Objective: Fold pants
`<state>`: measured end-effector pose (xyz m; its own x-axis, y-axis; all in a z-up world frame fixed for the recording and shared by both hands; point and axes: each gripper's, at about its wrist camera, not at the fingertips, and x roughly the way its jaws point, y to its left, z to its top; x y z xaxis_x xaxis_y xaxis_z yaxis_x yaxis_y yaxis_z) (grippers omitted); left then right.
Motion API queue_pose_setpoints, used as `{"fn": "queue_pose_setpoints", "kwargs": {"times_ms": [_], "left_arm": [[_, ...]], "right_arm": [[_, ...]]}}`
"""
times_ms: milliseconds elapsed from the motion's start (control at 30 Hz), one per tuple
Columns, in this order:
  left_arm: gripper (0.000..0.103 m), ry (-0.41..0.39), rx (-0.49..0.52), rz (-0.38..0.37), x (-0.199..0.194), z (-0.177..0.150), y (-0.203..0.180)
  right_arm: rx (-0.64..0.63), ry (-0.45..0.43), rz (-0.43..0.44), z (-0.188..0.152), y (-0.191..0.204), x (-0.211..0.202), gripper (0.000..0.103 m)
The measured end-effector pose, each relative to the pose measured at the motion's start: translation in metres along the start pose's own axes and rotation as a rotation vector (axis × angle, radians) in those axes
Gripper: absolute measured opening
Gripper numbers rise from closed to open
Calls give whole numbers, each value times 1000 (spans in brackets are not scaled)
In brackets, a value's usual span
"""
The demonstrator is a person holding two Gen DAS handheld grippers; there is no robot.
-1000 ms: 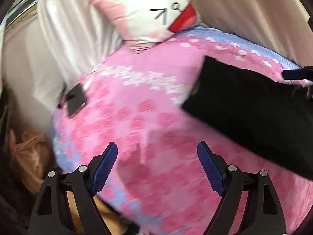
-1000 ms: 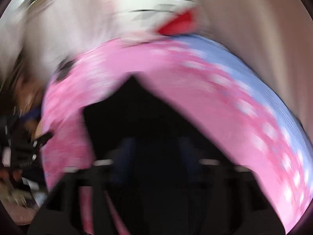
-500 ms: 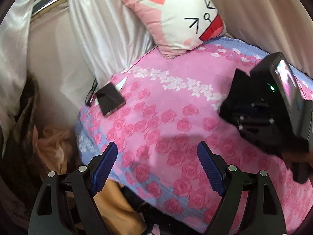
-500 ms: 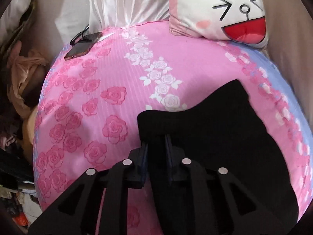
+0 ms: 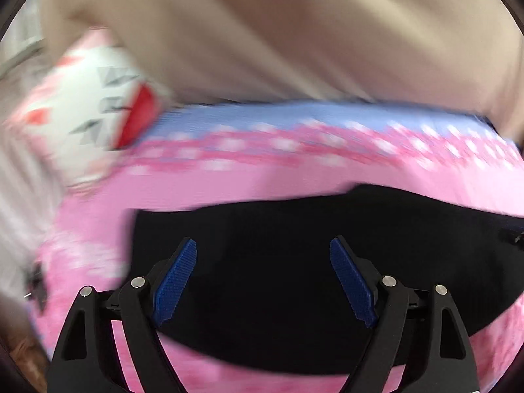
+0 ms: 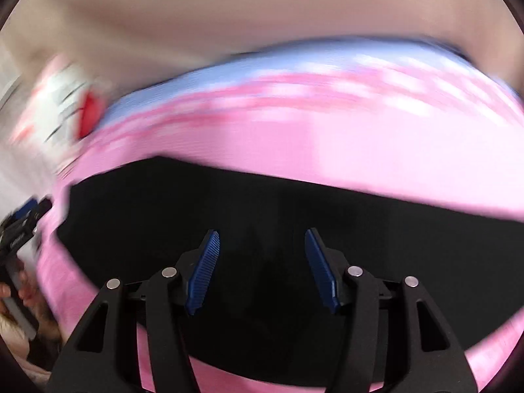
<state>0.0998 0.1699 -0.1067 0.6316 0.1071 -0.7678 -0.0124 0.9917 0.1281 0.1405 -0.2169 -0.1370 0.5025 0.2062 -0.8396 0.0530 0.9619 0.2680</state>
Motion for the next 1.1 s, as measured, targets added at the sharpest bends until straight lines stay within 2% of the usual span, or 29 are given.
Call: {"fn": "queue_pose_setpoints", "kwargs": {"times_ms": [67,133,167,200,233,300,333,400,433,467,500,533,567,600,633,667,733,800,833,900,933,967,1033,1100], "left_arm": [[83,66,58,-12,28,-9,-44],[83,126,109,29,49,-24,-66],[83,164,137,63,57,-33,-74],[83,191,148,102,63,-43,-78],[83,163,135,115,57,-46,-78],[82,178,162,155,51,-47,-85],[82,176,184,184,49,-48,-90],[82,147,222,232,39,-42,-105],[82,138,230,239,34,-38,-113],[82,130,231,241,30,-34,-121],[82,124,225,222,25,-30,-134],[83,121,222,206,22,-27,-145],[83,119,223,191,17,-24,-155],[83,113,229,168,12,-22,-170],[83,105,235,145,9,-21,-182],[83,91,248,113,4,-20,-197],[83,77,285,62,-5,-26,-227],[83,68,310,8,-13,-32,-252],[83,70,323,-23,-17,-36,-264],[83,67,354,-61,-23,-45,-285],[83,67,375,-71,-25,-50,-296],[83,65,392,-81,-26,-54,-304],[83,67,400,-100,-28,-62,-320],[83,84,389,-129,-29,-65,-328]], "right_arm": [[84,-9,-119,-11,-83,-15,52],[181,-2,-260,-23,-157,-28,52],[279,-11,-328,-32,-204,-43,50],[388,-51,-349,-38,-241,-65,51],[462,-112,-329,-41,-266,-88,51],[479,-161,-246,-34,-281,-105,51],[436,-137,-175,-24,-279,-100,50],[291,-81,-91,-7,-264,-79,48],[213,-52,-73,-1,-256,-64,44],[152,2,-112,4,-265,-44,41],[147,2,-119,7,-278,-37,30],[207,-42,-98,12,-302,-43,4],[270,-37,-69,14,-313,-47,0],[323,-57,-73,17,-323,-59,0],[316,-75,-142,18,-321,-70,7],[266,-89,-179,17,-311,-84,7],[196,-79,-164,1,-293,-100,7],[197,-41,-214,-18,-297,-104,25],[236,-39,-245,-30,-300,-110,40],[282,-57,-219,-41,-306,-119,42],[288,-56,-212,-43,-306,-120,47],[278,-53,-208,-42,-309,-115,50],[221,-44,-186,-42,-302,-110,50],[195,-26,-163,-41,-304,-97,57]]}}
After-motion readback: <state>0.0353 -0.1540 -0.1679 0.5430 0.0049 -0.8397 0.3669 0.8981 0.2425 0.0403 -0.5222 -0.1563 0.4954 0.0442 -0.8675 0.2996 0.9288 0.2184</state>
